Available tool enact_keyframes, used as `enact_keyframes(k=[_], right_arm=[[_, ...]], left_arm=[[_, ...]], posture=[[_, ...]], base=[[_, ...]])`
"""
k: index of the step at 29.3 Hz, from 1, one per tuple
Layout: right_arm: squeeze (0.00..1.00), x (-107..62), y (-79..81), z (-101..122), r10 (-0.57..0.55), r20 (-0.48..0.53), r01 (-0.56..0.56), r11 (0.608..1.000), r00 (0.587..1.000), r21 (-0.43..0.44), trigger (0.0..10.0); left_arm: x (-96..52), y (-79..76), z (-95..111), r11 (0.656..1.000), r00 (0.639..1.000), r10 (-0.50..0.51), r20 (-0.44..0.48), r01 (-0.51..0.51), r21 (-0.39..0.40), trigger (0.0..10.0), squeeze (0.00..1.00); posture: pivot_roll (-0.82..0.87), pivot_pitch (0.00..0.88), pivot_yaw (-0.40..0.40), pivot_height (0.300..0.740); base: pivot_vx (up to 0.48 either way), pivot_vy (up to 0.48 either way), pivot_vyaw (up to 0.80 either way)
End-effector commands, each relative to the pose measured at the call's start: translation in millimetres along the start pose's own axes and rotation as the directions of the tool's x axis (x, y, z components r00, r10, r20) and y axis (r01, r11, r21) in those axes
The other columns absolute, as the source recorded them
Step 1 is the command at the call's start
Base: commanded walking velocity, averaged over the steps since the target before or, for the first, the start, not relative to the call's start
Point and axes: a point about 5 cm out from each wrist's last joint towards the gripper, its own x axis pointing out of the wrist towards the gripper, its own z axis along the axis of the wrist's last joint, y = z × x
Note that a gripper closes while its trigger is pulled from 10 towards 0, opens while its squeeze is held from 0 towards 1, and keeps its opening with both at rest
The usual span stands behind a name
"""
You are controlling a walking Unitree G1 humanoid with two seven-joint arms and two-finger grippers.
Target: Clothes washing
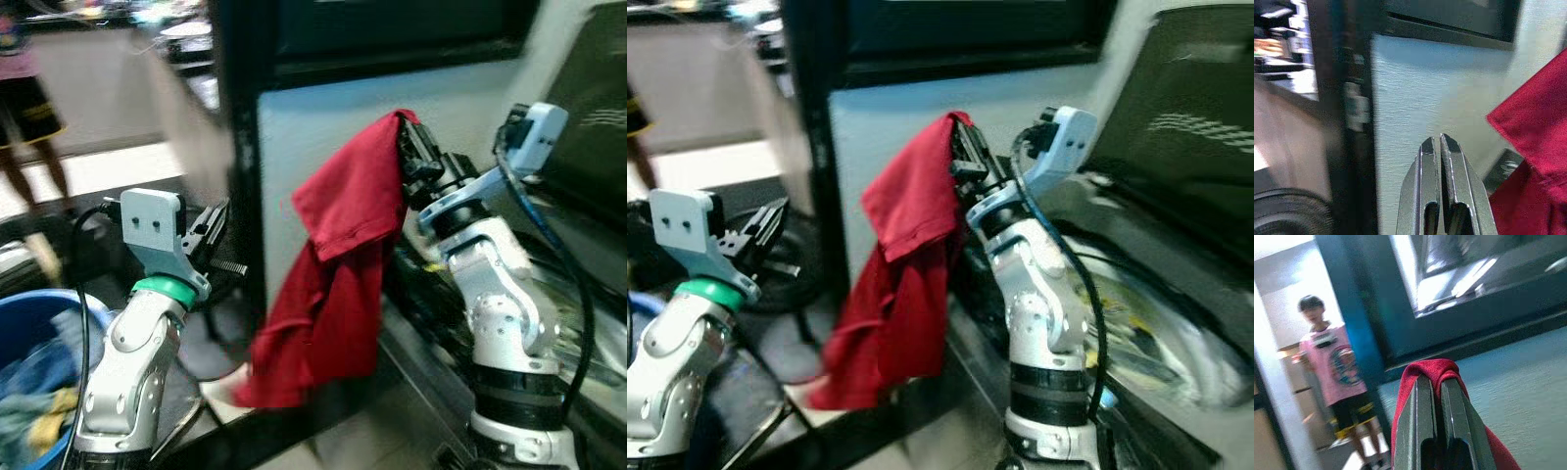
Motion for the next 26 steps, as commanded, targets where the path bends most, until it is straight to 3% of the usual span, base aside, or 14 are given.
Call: enact_keyframes(k=[1, 8, 13, 19, 26], right_arm=[[0.00, 5.1, 5.5, 5.1, 0.027, 0.027, -0.027, 1.000, 0.999, 0.009, 10.0], [0.00, 7.3, 9.1, 2.5, 0.041, 0.020, -0.042, 0.999, 0.999, 0.015, 10.0], [0.00, 28.0, 16.8, -10.6, 0.102, -0.113, -0.106, 0.994, 0.988, -0.023, 10.0], [0.00, 32.1, 17.0, -12.6, 0.101, -0.122, -0.103, 0.995, 0.987, -0.010, 10.0], [0.00, 34.1, 18.1, -11.5, 0.105, -0.122, -0.107, 0.994, 0.987, -0.016, 10.0]], left_arm=[[-2.3, -0.7, -1.1, 1.000, 1.000, -0.005, -0.009, 0.005, -0.006, 10.0, 0.00], [-2.3, 0.3, -1.4, 1.000, 1.000, 0.005, -0.013, -0.005, -0.007, 10.0, 0.00], [3.9, 11.6, 3.3, 0.996, 0.996, 0.086, -0.009, -0.086, 0.001, 10.0, 0.00], [2.3, 19.6, -4.4, 0.989, 0.987, 0.148, -0.058, -0.147, 0.025, 10.0, 0.00], [0.4, 21.9, 2.8, 0.990, 0.989, 0.141, -0.040, -0.141, 0.005, 10.0, 0.00]], posture=[[0.01, 0.000, 0.027, 0.740], [0.02, 0.000, 0.018, 0.740], [0.02, 0.000, -0.005, 0.740], [0.02, 0.000, -0.006, 0.740], [0.03, 0.000, -0.004, 0.740]], base=[[0.000, 0.000, -0.80], [0.000, 0.000, -0.80], [0.000, 0.000, -0.80], [0.000, 0.000, -0.80], [0.000, 0.000, -0.80]])
